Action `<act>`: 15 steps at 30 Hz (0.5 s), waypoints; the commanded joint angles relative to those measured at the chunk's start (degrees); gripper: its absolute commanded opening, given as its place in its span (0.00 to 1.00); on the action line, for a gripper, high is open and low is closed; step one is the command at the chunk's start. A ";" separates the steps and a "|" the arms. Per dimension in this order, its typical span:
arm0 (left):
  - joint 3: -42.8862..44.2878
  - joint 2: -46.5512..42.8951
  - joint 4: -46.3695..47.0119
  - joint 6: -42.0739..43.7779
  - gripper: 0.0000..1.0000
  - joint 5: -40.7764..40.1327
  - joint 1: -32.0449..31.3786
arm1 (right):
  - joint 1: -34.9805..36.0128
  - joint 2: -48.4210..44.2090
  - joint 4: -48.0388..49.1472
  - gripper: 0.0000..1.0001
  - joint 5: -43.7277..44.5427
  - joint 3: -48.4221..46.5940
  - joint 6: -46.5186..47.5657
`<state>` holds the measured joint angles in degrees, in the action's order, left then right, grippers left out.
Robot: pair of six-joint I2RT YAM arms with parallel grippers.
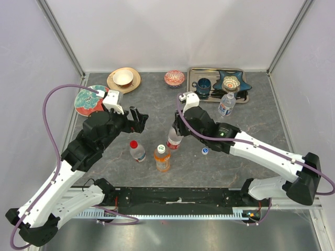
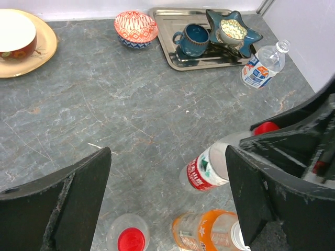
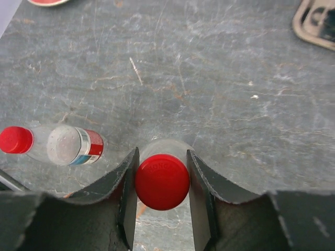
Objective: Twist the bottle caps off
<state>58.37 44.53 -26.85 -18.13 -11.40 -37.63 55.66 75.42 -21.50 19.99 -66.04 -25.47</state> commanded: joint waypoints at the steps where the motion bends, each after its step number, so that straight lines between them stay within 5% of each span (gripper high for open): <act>1: 3.05 0.90 3.91 3.71 0.96 -3.36 0.19 | 0.15 -5.10 -1.08 0.37 7.42 -6.45 2.26; 4: 6.30 3.01 6.63 5.38 0.96 -9.33 0.19 | 0.15 -5.98 -3.45 0.30 14.43 -12.78 4.81; 6: 8.33 5.63 9.53 7.31 0.97 -13.45 0.19 | -0.20 -5.11 -4.60 0.09 16.92 -18.21 5.61; 8: 11.58 7.40 12.25 9.68 0.98 -19.23 0.19 | -2.12 -2.40 -8.63 0.00 15.27 -22.97 4.39; 11: 16.94 10.65 17.00 10.84 0.99 -21.47 0.62 | -3.54 -0.63 -10.06 0.00 9.22 -29.31 3.59; 15: 26.25 15.66 12.63 4.09 1.00 -1.58 4.13 | -5.12 -0.71 -8.05 0.00 1.21 -31.78 3.33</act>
<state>76.25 57.19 -16.91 -11.00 -24.99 -36.29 51.57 73.89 -28.67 28.80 -95.83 -22.06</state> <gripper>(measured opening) 0.993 0.441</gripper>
